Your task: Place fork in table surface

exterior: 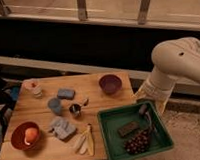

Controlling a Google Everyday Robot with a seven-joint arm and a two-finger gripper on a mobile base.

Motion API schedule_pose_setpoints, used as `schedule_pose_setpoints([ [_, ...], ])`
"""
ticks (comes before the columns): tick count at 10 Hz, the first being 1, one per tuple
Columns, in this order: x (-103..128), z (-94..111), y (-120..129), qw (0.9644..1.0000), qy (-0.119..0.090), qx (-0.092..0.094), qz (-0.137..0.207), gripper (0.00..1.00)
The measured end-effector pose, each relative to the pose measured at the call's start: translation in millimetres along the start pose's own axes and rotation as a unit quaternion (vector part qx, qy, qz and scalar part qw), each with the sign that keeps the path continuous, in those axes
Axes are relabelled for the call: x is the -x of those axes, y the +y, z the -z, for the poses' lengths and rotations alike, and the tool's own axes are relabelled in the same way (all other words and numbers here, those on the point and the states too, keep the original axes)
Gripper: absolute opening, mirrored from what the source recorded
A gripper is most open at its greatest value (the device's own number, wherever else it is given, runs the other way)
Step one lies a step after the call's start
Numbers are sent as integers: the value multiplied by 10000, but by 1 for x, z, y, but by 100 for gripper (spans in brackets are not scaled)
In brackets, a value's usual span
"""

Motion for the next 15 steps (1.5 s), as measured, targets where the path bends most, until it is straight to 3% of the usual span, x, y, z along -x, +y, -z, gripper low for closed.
schedule_pose_setpoints([
  [13,0,0,0,10000,0,-3,2,71],
  [15,-4,3,2,9999,-128,-8,93,71],
])
